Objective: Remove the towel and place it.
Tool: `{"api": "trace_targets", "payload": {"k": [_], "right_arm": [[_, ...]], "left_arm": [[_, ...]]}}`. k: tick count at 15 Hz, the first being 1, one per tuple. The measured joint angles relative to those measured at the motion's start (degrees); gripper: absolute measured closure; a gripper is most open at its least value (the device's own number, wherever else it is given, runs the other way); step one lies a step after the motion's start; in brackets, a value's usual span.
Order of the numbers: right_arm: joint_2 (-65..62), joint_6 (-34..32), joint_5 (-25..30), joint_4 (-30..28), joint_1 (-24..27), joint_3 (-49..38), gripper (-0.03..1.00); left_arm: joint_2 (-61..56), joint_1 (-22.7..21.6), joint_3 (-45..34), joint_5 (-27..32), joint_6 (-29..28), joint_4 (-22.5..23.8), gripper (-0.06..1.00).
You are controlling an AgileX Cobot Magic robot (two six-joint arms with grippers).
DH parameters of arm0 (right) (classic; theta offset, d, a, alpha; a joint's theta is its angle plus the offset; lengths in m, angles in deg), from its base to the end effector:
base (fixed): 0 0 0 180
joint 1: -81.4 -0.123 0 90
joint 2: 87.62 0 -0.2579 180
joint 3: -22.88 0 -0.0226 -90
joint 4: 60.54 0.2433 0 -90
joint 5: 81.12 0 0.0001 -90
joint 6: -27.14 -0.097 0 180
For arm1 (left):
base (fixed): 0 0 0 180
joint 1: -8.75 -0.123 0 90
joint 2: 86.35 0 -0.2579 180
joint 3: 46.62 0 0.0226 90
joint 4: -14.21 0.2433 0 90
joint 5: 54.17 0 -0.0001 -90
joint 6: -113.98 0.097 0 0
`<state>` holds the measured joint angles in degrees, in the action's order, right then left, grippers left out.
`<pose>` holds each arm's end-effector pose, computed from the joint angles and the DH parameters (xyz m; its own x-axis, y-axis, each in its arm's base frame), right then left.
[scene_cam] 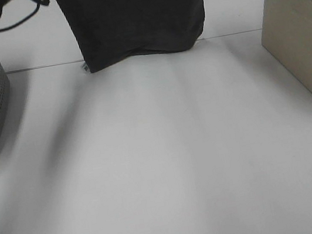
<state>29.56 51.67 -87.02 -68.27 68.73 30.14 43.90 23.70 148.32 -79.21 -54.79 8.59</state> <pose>0.4371 0.0996 0.2671 -0.0768 -0.5637 -0.8224 -0.3231 0.7944 -0.5143 0.4775 -0.1233 0.2355 0.0170 0.1060 -0.9942 0.2171 0.9702 0.1071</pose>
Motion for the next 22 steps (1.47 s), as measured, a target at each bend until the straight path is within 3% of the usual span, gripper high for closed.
{"api": "trace_targets", "payload": {"k": [3, 4, 6, 9, 10, 15, 18, 22], "right_arm": [[-6.88, 0.0, -11.17, -0.34, 0.0, -19.02, 0.95], [-7.68, 0.0, -11.69, -0.4, 0.0, -20.91, 0.95], [-11.0, 0.0, -13.24, -0.69, 0.0, -28.99, 0.95], [-15.01, 0.0, -13.87, -1.6, -0.92, -38.56, 0.95], [-16.62, 0.0, -13.92, -1.78, -1.95, -42.11, 0.95], [-16.9, -0.63, -14.73, -1.66, -3.32, -50.65, 0.95], [-16.9, -1.66, -15.64, -1.66, -3.32, -55.98, 0.95], [-16.67, -1.72, -16.27, -3.32, -3.72, -59.53, 0.95]], "left_arm": [[-4.53, 1.43, -20.28, -12.43, 0.06, 2.46, 0.94], [-5.61, 1.72, -23.2, -14.9, 0.06, 3.15, 0.94], [-9.97, 2.06, -36.21, -22.69, -1.66, 7.39, 0.94], [-15.47, 2.06, -50.76, -28.99, -5.39, 11.92, 0.94], [-16.44, 2.06, -58.79, -33.98, -5.96, 13.12, 0.94], [-15.93, 1.89, -67.21, -40.28, -7.16, 17.88, 0.94], [-13.41, 1.89, -69.79, -40.57, -11.75, 20.63, 0.94], [-13.41, 1.89, -72.65, -38.67, -13.01, 22.29, 0.94]]}}
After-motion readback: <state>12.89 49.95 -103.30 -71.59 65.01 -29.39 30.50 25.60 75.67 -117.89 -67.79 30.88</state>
